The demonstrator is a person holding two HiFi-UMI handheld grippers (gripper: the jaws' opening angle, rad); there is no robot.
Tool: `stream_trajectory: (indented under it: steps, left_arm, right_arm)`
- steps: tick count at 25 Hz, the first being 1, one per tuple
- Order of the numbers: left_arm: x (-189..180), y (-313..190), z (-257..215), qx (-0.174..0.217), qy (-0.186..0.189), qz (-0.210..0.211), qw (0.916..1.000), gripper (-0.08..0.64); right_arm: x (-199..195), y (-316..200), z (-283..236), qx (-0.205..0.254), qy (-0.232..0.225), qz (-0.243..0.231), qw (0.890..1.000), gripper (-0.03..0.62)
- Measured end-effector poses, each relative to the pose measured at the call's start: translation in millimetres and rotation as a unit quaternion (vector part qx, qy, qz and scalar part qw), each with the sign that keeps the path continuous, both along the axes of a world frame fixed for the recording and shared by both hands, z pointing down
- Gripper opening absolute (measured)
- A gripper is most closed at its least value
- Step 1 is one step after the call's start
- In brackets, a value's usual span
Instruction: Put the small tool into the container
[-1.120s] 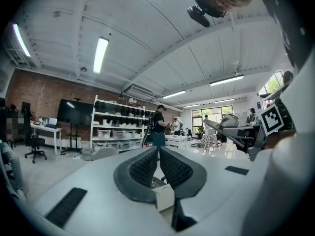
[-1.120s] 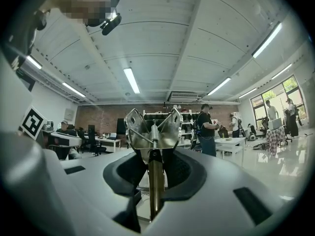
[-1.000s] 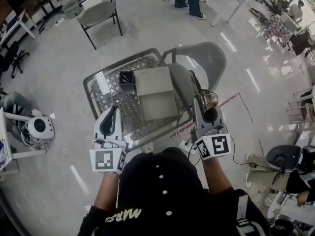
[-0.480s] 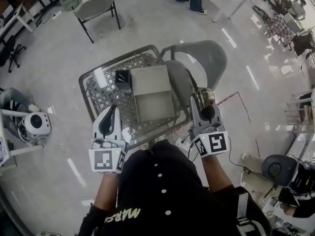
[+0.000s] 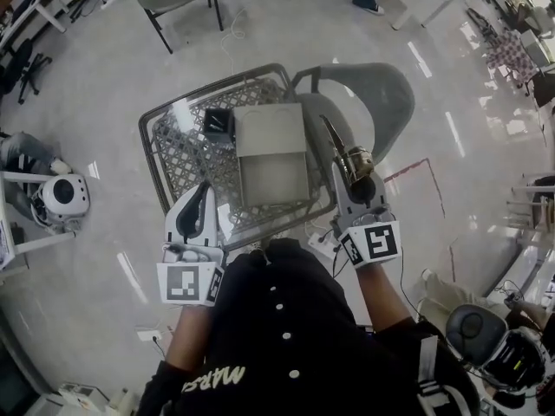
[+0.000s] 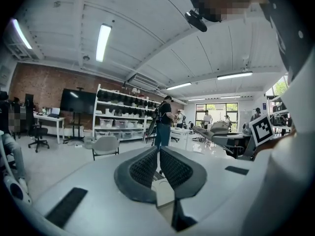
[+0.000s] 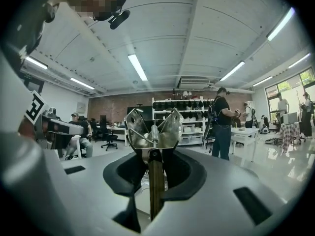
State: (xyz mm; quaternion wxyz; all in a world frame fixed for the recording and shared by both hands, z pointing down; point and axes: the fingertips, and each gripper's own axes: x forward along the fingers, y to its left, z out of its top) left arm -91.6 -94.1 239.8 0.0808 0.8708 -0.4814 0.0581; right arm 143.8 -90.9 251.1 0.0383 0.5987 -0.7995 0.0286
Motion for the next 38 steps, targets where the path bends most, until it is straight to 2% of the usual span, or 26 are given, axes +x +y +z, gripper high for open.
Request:
stream_trajectory:
  steps: [8, 13, 22, 31, 33, 38]
  left_arm:
    - [6, 4, 34, -0.040, -0.009, -0.006, 0.9991, 0.040]
    - [12, 13, 51, -0.060, -0.009, -0.008, 0.9981, 0.040]
    - [15, 27, 87, -0.099, -0.014, -0.014, 0.9949, 0.040]
    - [14, 45, 127, -0.143, -0.006, -0.026, 0.9894, 0.040]
    - [18, 46, 133, -0.158, 0.007, -0.034, 0.9868, 0.040]
    - [20, 51, 155, -0.177, 0.009, -0.029, 0.9837, 0.040]
  right_arm:
    - [-8, -17, 67, -0.055, 0.010, -0.037, 0.998, 0.104]
    - [-21, -24, 127, -0.095, 0.020, -0.080, 0.992, 0.104]
    - [-54, -29, 229, -0.169, 0.043, -0.155, 0.972, 0.104]
    - [-79, -35, 300, -0.194, 0.085, -0.224, 0.951, 0.104]
    - [-83, -36, 315, -0.199, 0.099, -0.239, 0.945, 0.104]
    - [-96, -39, 350, -0.206, 0.137, -0.277, 0.929, 0.104]
